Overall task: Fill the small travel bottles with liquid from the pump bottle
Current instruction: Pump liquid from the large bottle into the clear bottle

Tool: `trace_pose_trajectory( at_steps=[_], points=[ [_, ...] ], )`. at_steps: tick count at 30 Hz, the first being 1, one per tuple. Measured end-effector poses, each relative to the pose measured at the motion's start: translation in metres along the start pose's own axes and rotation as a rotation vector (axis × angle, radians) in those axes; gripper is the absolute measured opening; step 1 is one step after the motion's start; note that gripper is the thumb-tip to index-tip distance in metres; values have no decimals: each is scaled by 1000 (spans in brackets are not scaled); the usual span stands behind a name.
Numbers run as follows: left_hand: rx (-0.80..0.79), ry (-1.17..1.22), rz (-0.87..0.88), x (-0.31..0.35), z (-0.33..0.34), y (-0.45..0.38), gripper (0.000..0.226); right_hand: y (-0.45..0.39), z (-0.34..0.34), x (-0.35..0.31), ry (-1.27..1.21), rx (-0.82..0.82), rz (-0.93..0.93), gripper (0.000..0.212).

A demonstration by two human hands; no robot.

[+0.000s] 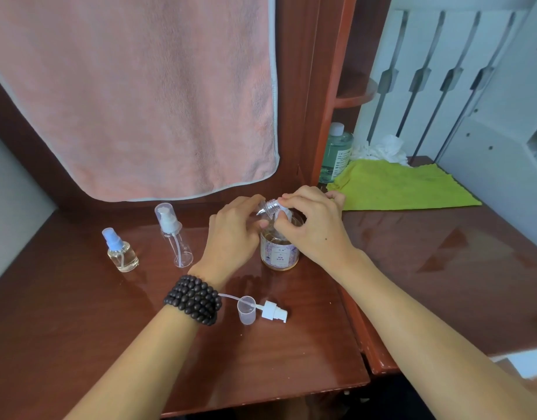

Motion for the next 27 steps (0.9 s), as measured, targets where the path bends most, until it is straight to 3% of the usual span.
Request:
trace_pose_trajectory(
  at_steps=[7, 27],
  points=[
    [16, -15, 27, 6, -6, -7, 33, -3, -5, -1, -29, -6, -23, 24],
    [15, -5, 10, 1, -5, -4, 41, -1, -5, -4, -37, 11, -20, 21]
  ],
)
Point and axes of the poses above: each hand's wrist, its own y-axis away from the middle knuckle, its own z-axis out of the palm, x = y × z, the point moved 5 cm from there along -y, towards the middle knuckle, and after that the axes turned 11 degrees about x, right-handed, at the moved point
